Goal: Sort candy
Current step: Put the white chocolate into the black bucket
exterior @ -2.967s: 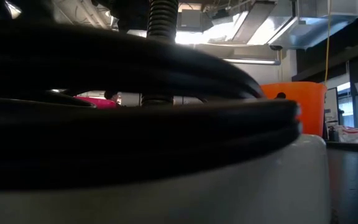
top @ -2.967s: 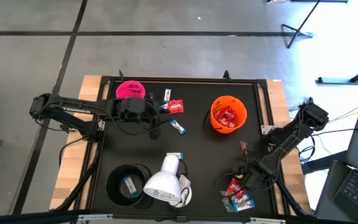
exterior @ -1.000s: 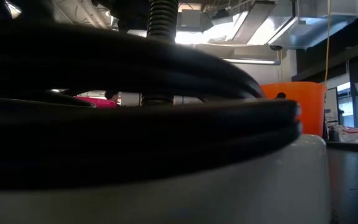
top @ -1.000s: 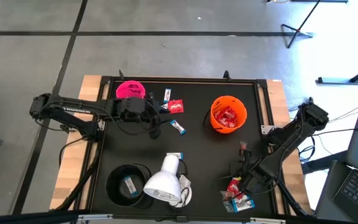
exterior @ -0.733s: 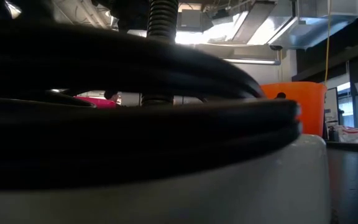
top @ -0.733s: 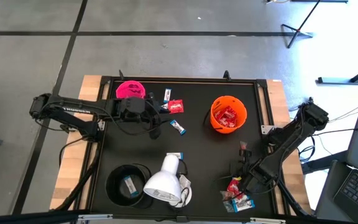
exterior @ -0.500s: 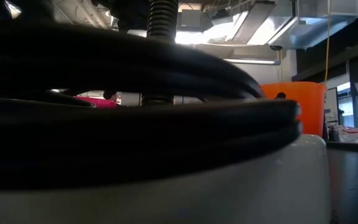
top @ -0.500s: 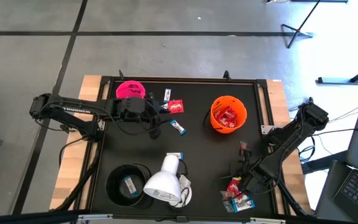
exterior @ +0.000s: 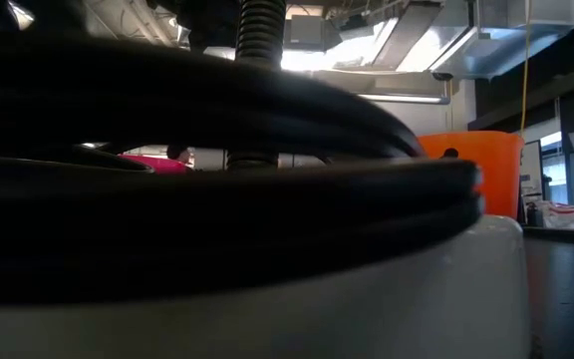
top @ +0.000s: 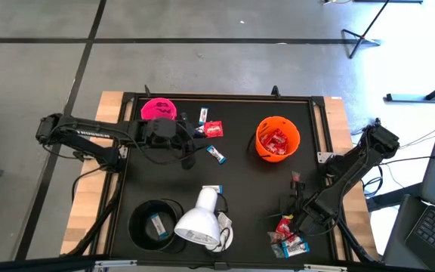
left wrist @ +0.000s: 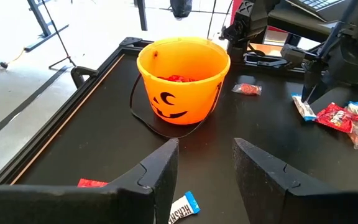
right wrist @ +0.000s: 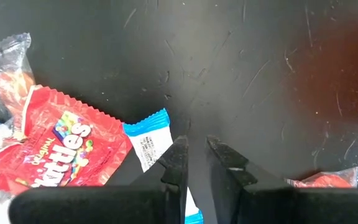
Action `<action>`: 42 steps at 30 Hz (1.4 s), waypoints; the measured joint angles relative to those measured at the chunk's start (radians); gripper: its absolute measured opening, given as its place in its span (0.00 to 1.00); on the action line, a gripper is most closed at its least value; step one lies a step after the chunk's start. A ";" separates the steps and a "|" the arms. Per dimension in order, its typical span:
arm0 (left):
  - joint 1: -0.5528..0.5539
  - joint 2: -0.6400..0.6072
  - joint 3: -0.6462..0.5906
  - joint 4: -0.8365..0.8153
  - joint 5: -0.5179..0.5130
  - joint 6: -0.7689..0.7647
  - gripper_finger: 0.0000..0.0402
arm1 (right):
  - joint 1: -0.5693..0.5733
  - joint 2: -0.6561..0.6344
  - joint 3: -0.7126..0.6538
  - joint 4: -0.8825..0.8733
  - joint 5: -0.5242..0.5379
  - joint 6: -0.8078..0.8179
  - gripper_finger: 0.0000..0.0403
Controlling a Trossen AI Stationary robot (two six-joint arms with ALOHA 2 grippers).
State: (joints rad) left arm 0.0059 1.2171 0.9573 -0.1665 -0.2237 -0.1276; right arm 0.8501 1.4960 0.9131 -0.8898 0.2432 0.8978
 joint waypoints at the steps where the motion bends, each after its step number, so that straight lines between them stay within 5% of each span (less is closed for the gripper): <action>1: 0.000 0.000 0.000 0.000 0.000 0.000 0.36 | 0.000 0.000 0.000 0.001 0.000 0.000 0.13; 15: -0.001 0.000 0.000 0.005 -0.003 -0.001 0.36 | 0.000 0.000 0.001 0.035 0.073 0.001 0.13; 29: -0.008 0.000 0.000 0.005 -0.010 -0.001 0.36 | 0.000 -0.006 0.146 0.054 0.308 -0.185 0.13; 42: -0.023 0.000 0.000 0.004 -0.010 -0.004 0.36 | 0.000 -0.176 0.179 0.179 0.484 -0.377 0.13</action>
State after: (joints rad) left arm -0.0170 1.2171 0.9569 -0.1627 -0.2340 -0.1314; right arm 0.8501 1.3200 1.0924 -0.7104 0.7273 0.5207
